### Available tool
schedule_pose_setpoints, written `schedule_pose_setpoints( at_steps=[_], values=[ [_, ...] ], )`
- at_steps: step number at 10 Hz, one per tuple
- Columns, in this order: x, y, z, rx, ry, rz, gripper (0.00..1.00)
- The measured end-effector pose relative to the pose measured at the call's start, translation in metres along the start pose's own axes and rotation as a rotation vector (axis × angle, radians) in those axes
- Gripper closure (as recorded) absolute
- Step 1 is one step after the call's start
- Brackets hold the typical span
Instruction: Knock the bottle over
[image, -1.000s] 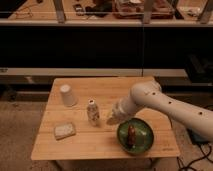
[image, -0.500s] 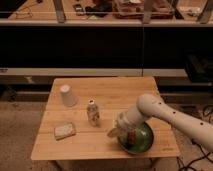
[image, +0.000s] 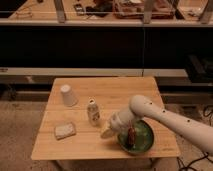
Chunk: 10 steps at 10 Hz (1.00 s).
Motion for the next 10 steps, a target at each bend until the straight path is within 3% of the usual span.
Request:
schedule_pose_setpoints(
  at_steps=[2,4,7,9,10],
  values=[
    [0.007,-0.005,0.007,0.024,-0.011,-0.002,1.00],
    [0.036,-0.041,0.013,0.097,-0.007,-0.025,1.00],
    [0.126,-0.134,0.010,0.253,0.099,-0.099,0.98],
    [0.160,-0.164,-0.001,0.273,0.154,-0.131,0.93],
    [0.166,-0.169,-0.004,0.277,0.166,-0.137,0.93]
  ],
)
